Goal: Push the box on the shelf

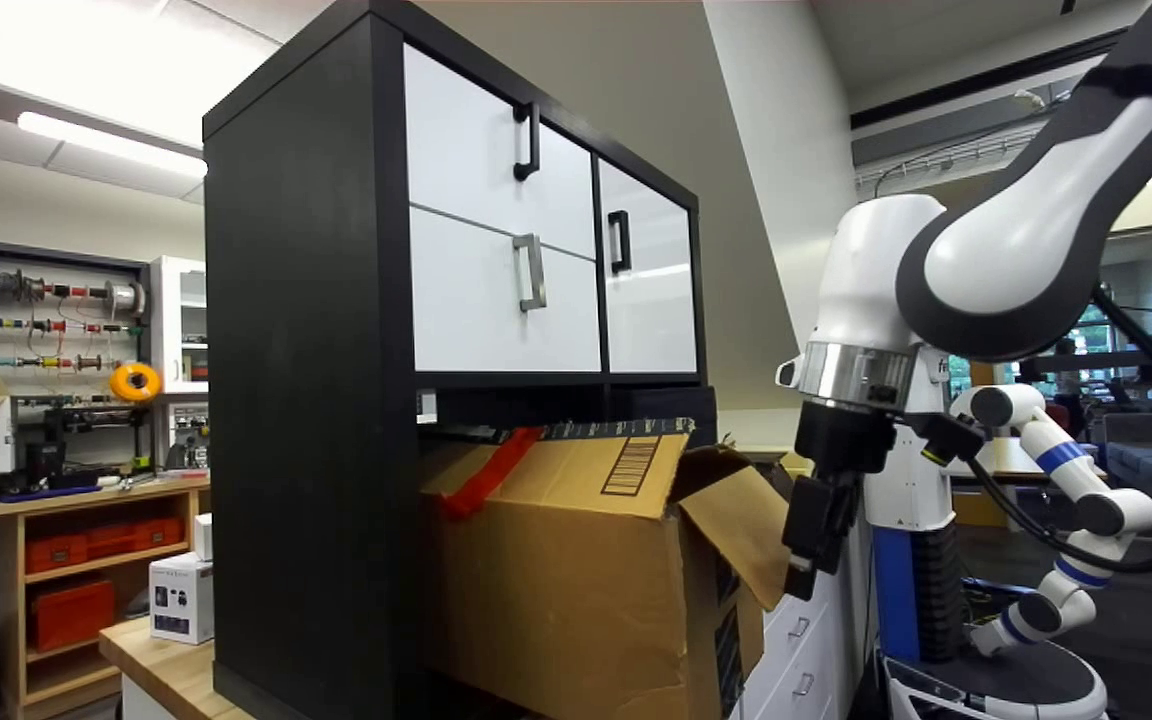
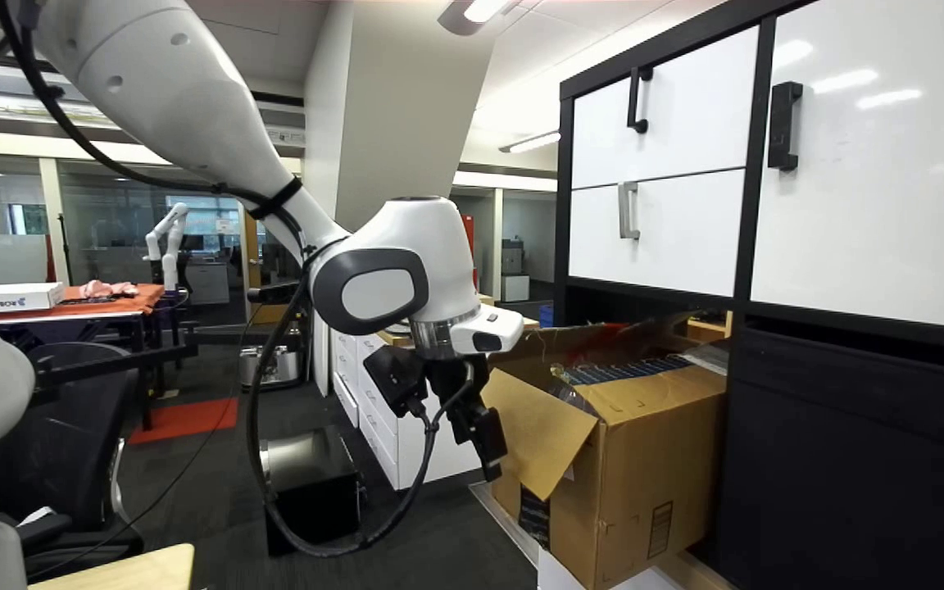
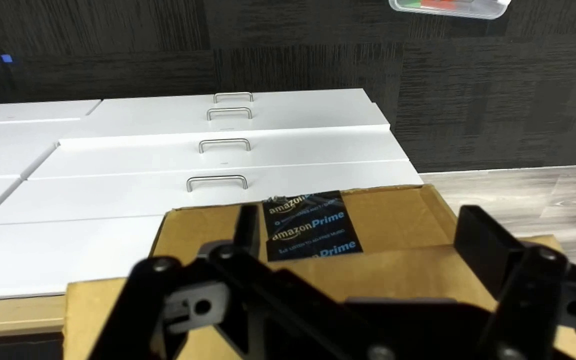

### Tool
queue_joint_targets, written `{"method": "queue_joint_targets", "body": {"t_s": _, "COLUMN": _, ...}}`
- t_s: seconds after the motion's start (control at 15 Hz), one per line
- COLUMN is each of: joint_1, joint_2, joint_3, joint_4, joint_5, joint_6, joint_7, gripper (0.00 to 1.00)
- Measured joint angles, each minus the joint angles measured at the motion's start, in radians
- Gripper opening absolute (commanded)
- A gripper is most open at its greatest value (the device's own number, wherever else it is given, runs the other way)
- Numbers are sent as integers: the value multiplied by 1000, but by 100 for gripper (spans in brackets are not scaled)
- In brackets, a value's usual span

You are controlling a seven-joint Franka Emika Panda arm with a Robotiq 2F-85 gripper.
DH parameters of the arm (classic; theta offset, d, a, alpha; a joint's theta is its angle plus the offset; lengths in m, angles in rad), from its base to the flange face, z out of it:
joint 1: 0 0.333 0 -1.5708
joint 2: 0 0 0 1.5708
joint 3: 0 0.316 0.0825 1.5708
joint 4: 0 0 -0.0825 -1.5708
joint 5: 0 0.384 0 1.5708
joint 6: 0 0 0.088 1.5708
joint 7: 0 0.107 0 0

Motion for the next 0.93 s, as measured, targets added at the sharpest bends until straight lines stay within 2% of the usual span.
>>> {"method": "queue_joint_targets", "body": {"t_s": 0.2, "joint_1": 3, "joint_2": 77, "joint_3": -3, "joint_4": 24, "joint_5": 38, "joint_6": 106, "joint_7": -45, "gripper": 100}}
{"method": "queue_joint_targets", "body": {"t_s": 0.33, "joint_1": 12, "joint_2": 118, "joint_3": -4, "joint_4": 52, "joint_5": 129, "joint_6": 166, "joint_7": -115, "gripper": 100}}
{"method": "queue_joint_targets", "body": {"t_s": 0.4, "joint_1": 18, "joint_2": 135, "joint_3": -4, "joint_4": 69, "joint_5": 197, "joint_6": 186, "joint_7": -166, "gripper": 90}}
{"method": "queue_joint_targets", "body": {"t_s": 0.47, "joint_1": 23, "joint_2": 149, "joint_3": -2, "joint_4": 88, "joint_5": 270, "joint_6": 198, "joint_7": -222, "gripper": 74}}
{"method": "queue_joint_targets", "body": {"t_s": 0.67, "joint_1": 32, "joint_2": 176, "joint_3": 9, "joint_4": 134, "joint_5": 482, "joint_6": 203, "joint_7": -401, "gripper": 53}}
{"method": "queue_joint_targets", "body": {"t_s": 0.93, "joint_1": 32, "joint_2": 189, "joint_3": 24, "joint_4": 160, "joint_5": 678, "joint_6": 202, "joint_7": -580, "gripper": 29}}
